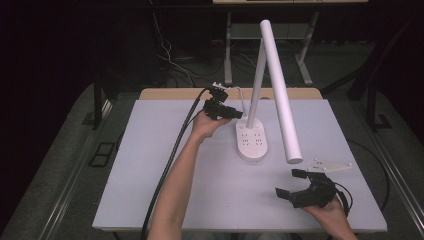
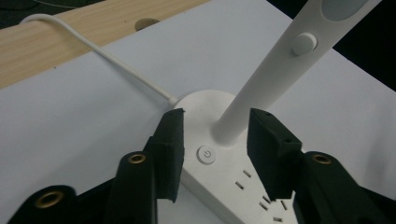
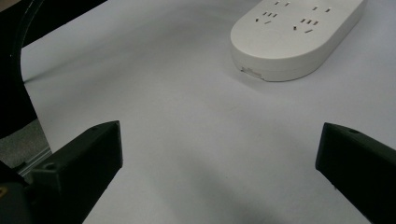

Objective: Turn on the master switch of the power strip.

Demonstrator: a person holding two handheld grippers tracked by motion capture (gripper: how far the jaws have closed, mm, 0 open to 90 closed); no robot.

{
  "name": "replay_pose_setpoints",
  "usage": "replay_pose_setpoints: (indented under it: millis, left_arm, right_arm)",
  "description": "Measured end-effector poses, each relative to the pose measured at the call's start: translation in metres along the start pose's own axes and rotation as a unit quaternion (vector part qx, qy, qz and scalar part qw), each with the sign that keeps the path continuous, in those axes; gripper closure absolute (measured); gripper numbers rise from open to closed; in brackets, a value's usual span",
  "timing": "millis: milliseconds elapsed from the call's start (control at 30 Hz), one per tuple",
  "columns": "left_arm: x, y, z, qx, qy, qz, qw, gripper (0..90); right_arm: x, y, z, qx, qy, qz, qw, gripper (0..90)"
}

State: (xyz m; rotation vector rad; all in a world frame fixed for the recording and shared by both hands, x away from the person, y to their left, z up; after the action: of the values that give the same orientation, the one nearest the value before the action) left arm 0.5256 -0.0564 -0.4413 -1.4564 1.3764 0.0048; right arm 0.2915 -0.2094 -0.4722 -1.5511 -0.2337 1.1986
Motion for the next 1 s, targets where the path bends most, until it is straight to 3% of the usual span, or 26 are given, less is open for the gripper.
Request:
replay_pose_setpoints:
  millis: [133, 200, 300, 467, 733, 1000]
  left_arm:
    - [0.006, 0.002, 0.001, -0.006, 0.003, 0.004, 1.0000, 65.5]
    - [0.009, 0.003, 0.001, -0.008, 0.004, 0.005, 0.9999, 73.2]
    - [0.012, 0.003, 0.000, -0.027, 0.003, -0.002, 0.9996, 78.6]
    - [0.019, 0.006, 0.002, -0.027, -0.005, 0.003, 0.9996, 89.5]
    - [0.032, 0.011, 0.004, -0.037, -0.005, 0.003, 0.9993, 89.8]
    - [0.041, 0.016, 0.005, -0.029, -0.009, 0.013, 0.9994, 89.8]
  right_arm:
    - [0.000, 0.000, 0.000, -0.002, 0.001, 0.001, 1.0000, 0.1]
    - [0.000, 0.000, 0.000, -0.001, -0.001, 0.001, 1.0000, 0.1]
    - [0.000, 0.000, 0.000, 0.000, -0.001, 0.001, 1.0000, 0.1]
    - [0.001, 0.000, 0.000, -0.005, -0.001, 0.000, 1.0000, 0.1]
    - [0.001, 0.000, 0.001, -0.005, -0.002, 0.001, 1.0000, 0.1]
    - [0.001, 0.000, 0.001, -0.005, -0.003, 0.001, 1.0000, 0.1]
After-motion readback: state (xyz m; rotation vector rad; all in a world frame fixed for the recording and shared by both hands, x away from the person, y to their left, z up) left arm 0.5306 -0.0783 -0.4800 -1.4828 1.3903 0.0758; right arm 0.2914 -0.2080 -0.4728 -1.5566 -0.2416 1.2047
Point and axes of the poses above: each handheld gripper's, and its own axes: x roughly forward along the jaws, y roughly out of its underside, z roughly to its left, the point moved 10 cm from there along x, roughly forward along the jaws, and after that the axes turned 12 degrees about -x, right-handed, at the moved point
